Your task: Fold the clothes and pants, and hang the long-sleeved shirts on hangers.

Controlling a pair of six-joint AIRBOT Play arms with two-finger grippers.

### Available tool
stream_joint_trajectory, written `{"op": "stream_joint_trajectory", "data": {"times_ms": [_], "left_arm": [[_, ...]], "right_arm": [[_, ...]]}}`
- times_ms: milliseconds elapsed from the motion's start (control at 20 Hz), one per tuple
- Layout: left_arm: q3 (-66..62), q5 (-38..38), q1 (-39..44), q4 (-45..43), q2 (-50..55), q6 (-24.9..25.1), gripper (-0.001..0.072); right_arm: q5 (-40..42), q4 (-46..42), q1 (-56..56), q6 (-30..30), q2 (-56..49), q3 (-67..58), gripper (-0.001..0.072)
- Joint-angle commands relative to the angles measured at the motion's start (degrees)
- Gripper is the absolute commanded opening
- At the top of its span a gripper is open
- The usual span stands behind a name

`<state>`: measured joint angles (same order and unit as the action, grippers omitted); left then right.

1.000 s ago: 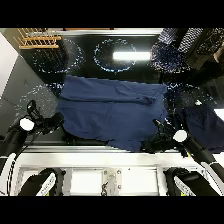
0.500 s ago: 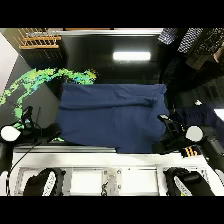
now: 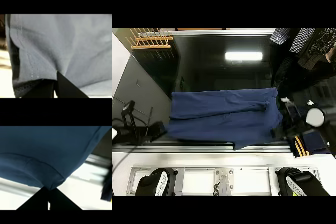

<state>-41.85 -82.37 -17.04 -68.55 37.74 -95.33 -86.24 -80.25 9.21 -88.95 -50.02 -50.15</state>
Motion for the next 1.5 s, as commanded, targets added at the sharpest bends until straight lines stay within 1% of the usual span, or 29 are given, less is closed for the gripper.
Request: {"op": "stream_joint_trajectory", "data": {"times_ms": [0,100,250,400,600,750,800,850,900,1000,1050,1150,1250,1350,1400,1450], "left_arm": [[-8.0,6.7,0.0,-0.4,13.2,2.9,0.0007],[-13.3,9.4,0.0,-0.3,22.9,3.2,0.0007],[-21.0,11.0,0.0,-0.3,35.3,3.5,0.0008],[-28.0,12.1,0.3,-0.3,44.1,3.6,0.0007],[-37.6,16.1,3.4,-0.4,52.8,3.7,0.0008],[-44.8,18.3,6.6,-0.4,58.2,4.1,0.0010],[-47.0,18.4,7.3,-0.5,59.7,4.1,0.0209],[-49.2,18.5,7.9,-0.5,60.8,4.0,0.0573],[-51.3,18.4,8.2,-0.4,61.8,3.7,0.0689],[-55.3,17.3,8.2,-0.5,62.2,2.1,0.0680],[-56.5,16.2,7.5,-0.5,61.6,1.9,0.0680],[-55.1,15.0,5.9,-0.9,58.2,1.9,0.0680],[-47.3,14.9,4.0,-1.0,52.8,2.0,0.0680],[-34.9,16.0,2.8,-0.9,46.1,2.1,0.0680],[-28.5,16.9,2.4,-0.9,42.9,2.1,0.0680],[-22.4,17.6,2.2,-0.9,39.9,2.1,0.0681]], "right_arm": [[8.5,-1.9,0.0,0.7,-12.1,-10.4,0.0016],[11.9,-1.9,0.0,0.7,-19.8,-16.6,0.0015],[18.5,-1.8,0.0,0.6,-29.3,-25.1,0.0016],[25.3,-1.8,0.0,0.6,-36.0,-30.8,0.0016],[36.5,-1.6,0.0,0.6,-40.4,-32.5,0.0017],[41.0,-1.6,0.0,0.1,-42.0,-32.5,0.0030],[41.7,-1.6,0.0,-0.2,-42.2,-32.5,0.0065],[42.9,-1.6,0.0,-1.4,-42.3,-32.5,0.0313],[44.5,-1.4,-0.3,-2.5,-42.2,-32.6,0.0636],[45.4,-0.5,-1.9,-3.5,-40.7,-32.9,0.0648],[44.0,-0.5,-3.1,-3.5,-39.3,-32.8,0.0648],[37.9,-0.5,-6.6,-3.4,-35.0,-31.0,0.0648],[33.0,-0.5,-10.3,-3.2,-29.0,-24.2,0.0648],[30.9,0.7,-13.7,-3.3,-21.9,-13.7,0.0649],[30.0,3.4,-15.8,-3.6,-18.0,-7.6,0.0649],[29.6,7.9,-18.1,-4.0,-14.4,-1.8,0.0649]]}}
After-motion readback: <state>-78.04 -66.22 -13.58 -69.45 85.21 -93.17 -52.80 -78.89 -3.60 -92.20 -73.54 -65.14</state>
